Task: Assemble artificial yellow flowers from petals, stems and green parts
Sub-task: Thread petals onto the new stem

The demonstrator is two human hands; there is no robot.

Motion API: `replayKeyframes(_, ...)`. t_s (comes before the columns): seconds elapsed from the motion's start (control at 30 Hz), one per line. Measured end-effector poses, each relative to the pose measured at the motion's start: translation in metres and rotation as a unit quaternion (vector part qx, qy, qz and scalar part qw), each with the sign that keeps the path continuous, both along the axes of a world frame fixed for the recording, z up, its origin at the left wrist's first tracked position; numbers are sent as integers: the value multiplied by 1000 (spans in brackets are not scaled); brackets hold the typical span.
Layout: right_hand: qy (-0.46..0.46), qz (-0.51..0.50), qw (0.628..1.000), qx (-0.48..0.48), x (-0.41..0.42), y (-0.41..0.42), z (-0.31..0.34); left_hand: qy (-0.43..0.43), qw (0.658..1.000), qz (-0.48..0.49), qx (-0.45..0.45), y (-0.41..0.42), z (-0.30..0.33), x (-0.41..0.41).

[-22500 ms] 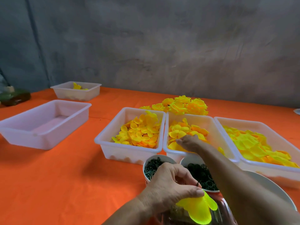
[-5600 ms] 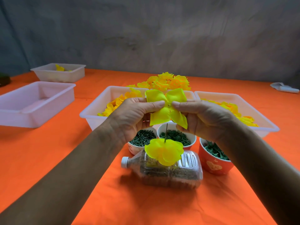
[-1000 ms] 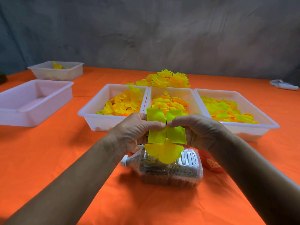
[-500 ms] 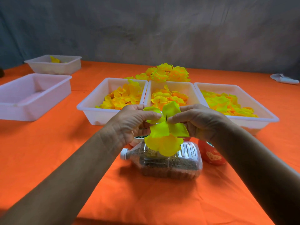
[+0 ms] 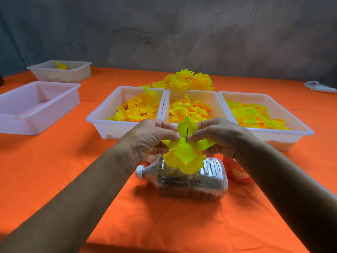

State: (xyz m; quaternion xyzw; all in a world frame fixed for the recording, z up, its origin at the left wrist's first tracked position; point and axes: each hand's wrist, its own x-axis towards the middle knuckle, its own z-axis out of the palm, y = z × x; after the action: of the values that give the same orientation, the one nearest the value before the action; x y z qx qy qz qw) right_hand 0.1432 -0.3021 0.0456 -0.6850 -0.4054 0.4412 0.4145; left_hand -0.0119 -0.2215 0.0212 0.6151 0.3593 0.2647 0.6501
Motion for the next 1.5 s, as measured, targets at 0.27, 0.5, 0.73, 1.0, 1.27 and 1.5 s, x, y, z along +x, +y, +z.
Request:
replayKeyframes(0.27, 4, 4, 1000, -4, -1, 0, -4, 16, 1000, 1, 3, 0, -3, 0)
replayKeyframes(0.5, 52, 9, 999, -7, -2, -1, -3, 16, 1000, 4, 3, -1, -5, 1)
replayKeyframes(0.73, 40, 19, 999, -8, 0, 1, -5, 20, 1000, 0, 16, -3, -7, 2)
replayKeyframes(1.0, -3, 24, 1000, -3, 0, 1, -10, 26, 999, 3, 32, -4, -7, 5)
replayKeyframes(1.27, -35, 22, 999, 24, 0, -2, -14, 43, 998, 1, 47, -5, -10, 6)
replayKeyframes(1.5, -12, 6, 1000, 25, 5, -3, -26, 73, 997, -21, 35, -1, -13, 3)
